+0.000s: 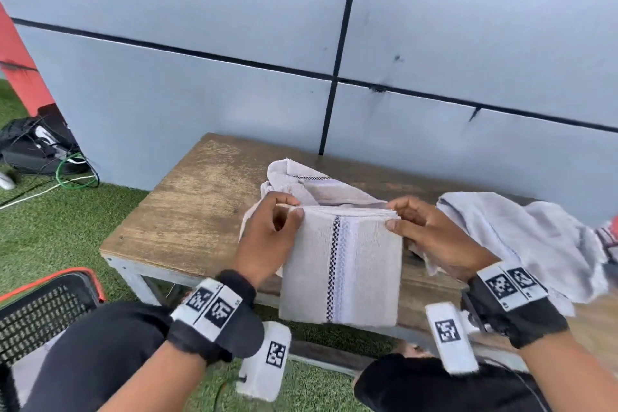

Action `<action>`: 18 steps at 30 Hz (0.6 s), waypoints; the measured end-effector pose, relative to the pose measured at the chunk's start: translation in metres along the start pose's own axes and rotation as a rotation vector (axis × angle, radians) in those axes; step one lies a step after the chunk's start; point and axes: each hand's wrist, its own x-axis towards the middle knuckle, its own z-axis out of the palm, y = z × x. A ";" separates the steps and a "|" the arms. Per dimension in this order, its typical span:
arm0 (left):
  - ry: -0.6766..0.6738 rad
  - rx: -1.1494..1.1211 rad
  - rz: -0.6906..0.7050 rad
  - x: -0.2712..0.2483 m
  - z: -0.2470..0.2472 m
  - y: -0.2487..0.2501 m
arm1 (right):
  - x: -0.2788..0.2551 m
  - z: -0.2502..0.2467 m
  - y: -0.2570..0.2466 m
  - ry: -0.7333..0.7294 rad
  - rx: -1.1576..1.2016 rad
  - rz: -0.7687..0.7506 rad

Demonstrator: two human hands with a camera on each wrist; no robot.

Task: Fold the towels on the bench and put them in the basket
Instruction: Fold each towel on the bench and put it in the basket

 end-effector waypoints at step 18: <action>-0.513 0.646 0.054 0.048 0.087 -0.069 | 0.018 -0.037 0.095 0.053 -0.682 0.222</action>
